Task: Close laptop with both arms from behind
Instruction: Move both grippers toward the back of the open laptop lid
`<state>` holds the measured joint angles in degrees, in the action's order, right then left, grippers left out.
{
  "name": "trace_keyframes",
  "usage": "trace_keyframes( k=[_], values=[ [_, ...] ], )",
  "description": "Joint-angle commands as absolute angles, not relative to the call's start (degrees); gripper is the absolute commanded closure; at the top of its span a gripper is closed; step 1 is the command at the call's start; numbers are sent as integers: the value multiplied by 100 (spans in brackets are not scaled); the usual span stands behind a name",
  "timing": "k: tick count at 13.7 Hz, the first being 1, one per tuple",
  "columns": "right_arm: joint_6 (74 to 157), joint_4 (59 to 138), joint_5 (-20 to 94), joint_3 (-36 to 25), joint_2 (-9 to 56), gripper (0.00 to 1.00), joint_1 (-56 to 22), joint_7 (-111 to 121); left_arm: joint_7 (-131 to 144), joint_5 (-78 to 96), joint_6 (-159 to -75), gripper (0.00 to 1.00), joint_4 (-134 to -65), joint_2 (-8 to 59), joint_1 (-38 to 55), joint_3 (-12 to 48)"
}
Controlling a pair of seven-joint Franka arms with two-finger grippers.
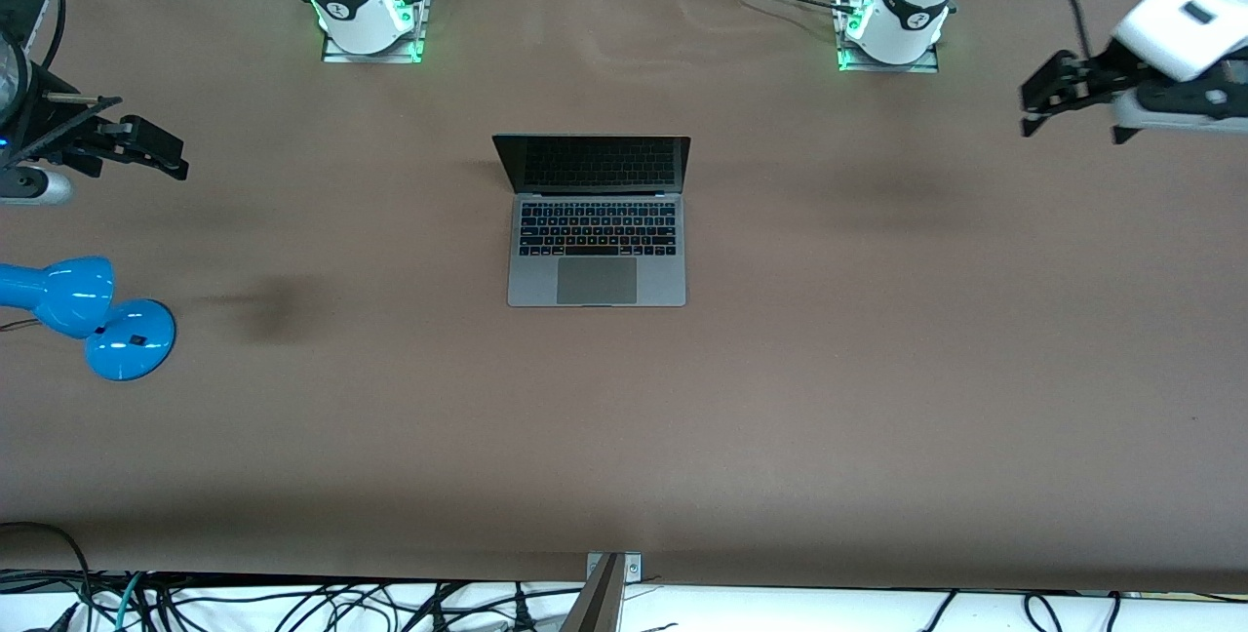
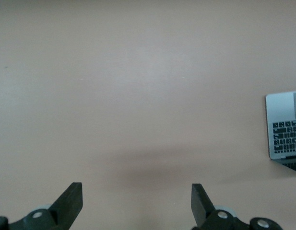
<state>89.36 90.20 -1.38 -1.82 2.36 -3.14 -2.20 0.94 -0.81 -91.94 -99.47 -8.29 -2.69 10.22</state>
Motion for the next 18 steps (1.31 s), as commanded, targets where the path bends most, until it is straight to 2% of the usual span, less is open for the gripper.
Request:
trace_keyframes(
  k=[1,8,12,15,18],
  values=[
    [9000,9114,-61,-193,114,0,-325,-272,44,9,-9105,0,-9809,-660,-237,1334],
    [8868,9342,-53,-184,97,0,-316,-325,1553,949,-9175,0,-9967,-124,-237,2705],
    [8860,9465,227,-106,114,0,-334,184,2791,949,-9719,0,-9976,411,-237,3575],
    [8859,9571,439,446,123,0,-325,80,3733,923,-10150,0,-9949,922,-124,4095],
    [8929,9571,440,1219,123,0,-334,-946,4120,888,-10186,0,-9949,1186,263,4104]
  ],
)
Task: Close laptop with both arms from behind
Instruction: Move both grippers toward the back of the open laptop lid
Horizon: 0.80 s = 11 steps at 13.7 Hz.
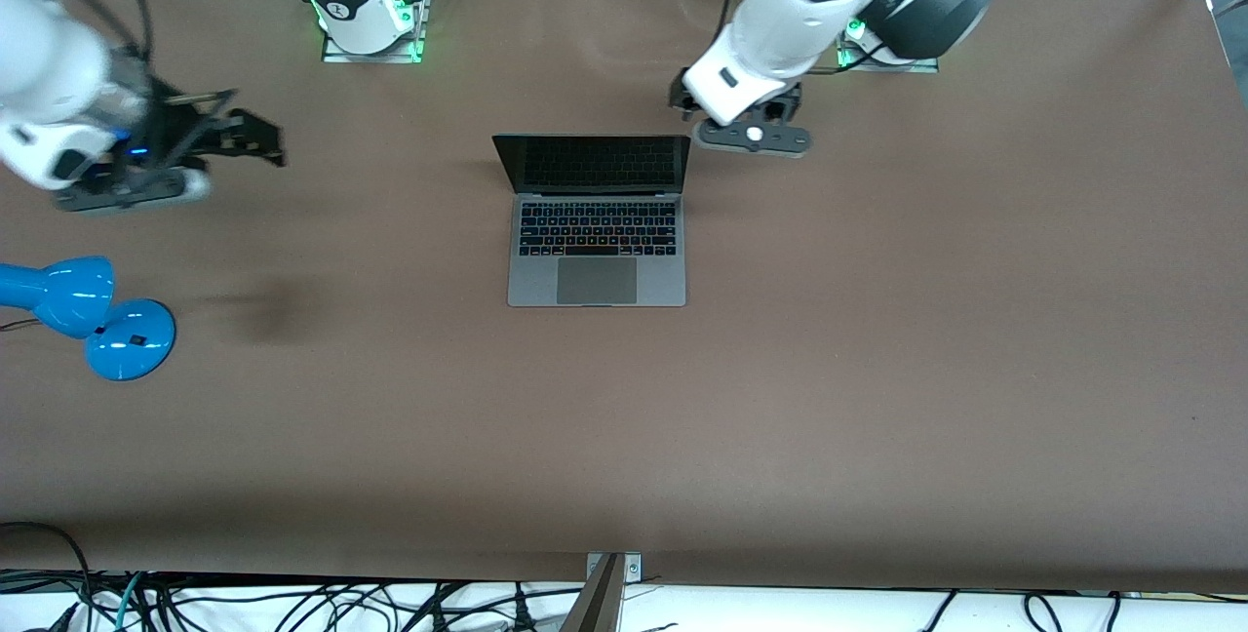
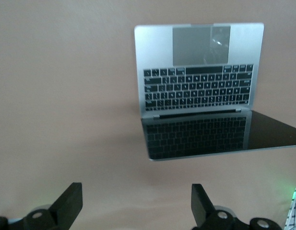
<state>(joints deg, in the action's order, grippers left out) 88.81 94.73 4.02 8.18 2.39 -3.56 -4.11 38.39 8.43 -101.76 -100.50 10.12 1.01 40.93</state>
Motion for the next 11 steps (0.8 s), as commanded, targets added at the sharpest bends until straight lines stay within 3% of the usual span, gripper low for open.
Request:
trace_keyframes(
  k=[1,3,4,5,6,8,10,11],
  values=[
    [8930,9571,448,1448,132,0,-334,-1228,4313,888,-10187,0,-9984,1239,333,4104],
    [8965,9597,448,1896,167,0,-343,-1851,4639,940,-10178,11,-10045,1283,526,4105],
    [9008,9624,448,2046,176,1,-360,-2107,4884,940,-10178,30,-10055,1318,614,4113],
    [9017,9668,448,2152,184,1,-378,-2249,5183,949,-10169,74,-10063,1292,633,4113],
    [9026,9711,500,2179,202,2,-474,-2302,5594,1054,-10169,100,-10063,1292,685,4122],
    [8974,9860,938,2180,237,14,-624,-2713,5862,1353,-10169,100,-10063,1344,703,4131],
    [8956,10036,1203,2180,237,34,-851,-3031,5871,1371,-10143,100,-10151,1371,703,4140],
    [8947,10107,1204,2180,272,48,-940,-3067,5862,1362,-10151,100,-10221,1397,703,4140]
  ],
)
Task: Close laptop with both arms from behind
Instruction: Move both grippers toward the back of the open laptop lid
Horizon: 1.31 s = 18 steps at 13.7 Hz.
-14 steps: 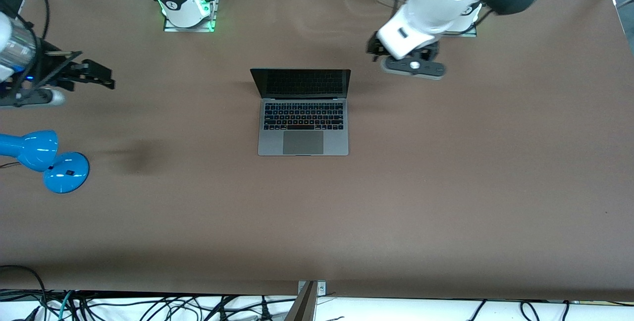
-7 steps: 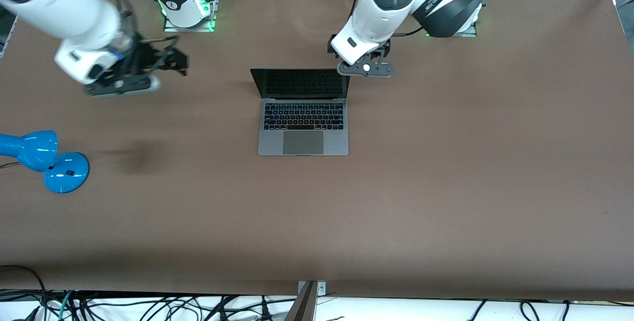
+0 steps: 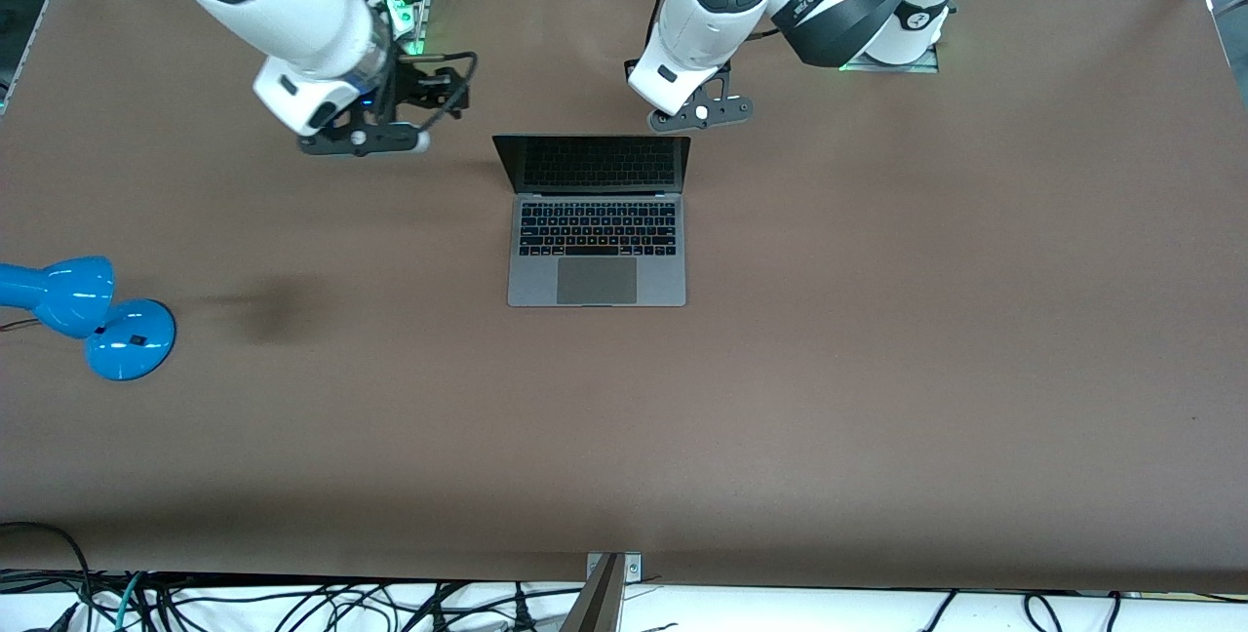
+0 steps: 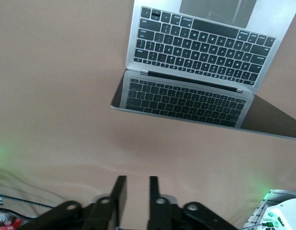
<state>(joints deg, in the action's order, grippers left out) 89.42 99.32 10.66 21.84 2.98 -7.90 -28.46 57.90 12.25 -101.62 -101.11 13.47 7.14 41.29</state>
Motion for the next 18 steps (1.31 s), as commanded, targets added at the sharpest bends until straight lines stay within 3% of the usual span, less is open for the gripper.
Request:
trace_keyframes(
  k=[1,3,5,18],
  values=[
    [8939,10186,1282,2180,307,62,-1001,-3067,5854,1362,-10186,100,-10309,1450,694,4140],
    [8938,10396,1676,2180,369,87,-1072,-3085,5862,1362,-10213,100,-10327,1625,694,4131],
    [8947,10529,1994,2180,457,99,-1081,-3102,5897,1371,-10475,100,-10476,1731,685,4131],
    [9280,11117,2127,2171,1274,100,-1380,-2717,5897,809,-11451,100,-10573,2241,703,4087]
  ],
)
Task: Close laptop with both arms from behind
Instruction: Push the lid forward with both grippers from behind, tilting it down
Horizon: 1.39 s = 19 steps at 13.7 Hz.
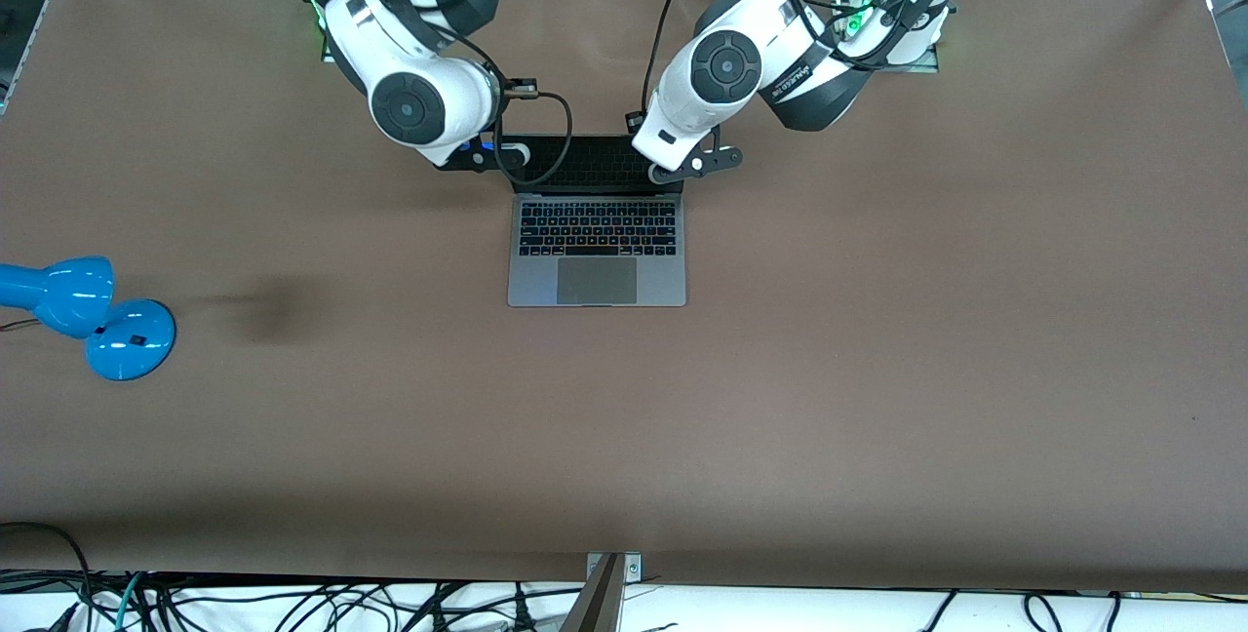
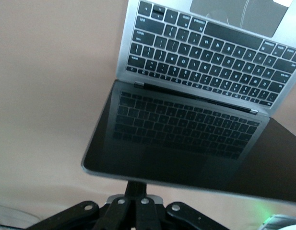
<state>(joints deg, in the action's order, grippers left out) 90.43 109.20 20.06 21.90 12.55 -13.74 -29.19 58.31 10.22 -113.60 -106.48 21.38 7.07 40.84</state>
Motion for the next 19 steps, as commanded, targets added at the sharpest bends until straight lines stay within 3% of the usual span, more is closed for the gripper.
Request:
trace_keyframes(
  k=[1,13,19],
  values=[
    [9473,11179,2127,2171,1318,100,-1380,-2690,5906,809,-11496,100,-10573,2241,703,4078],
    [11047,11145,2022,2013,1327,100,-1362,-2514,5906,343,-11689,100,-10081,2751,650,3982],
    [11391,11127,2013,1723,1406,100,-1318,-1636,5933,-43,-11698,100,-9572,3277,712,3867]
  ],
)
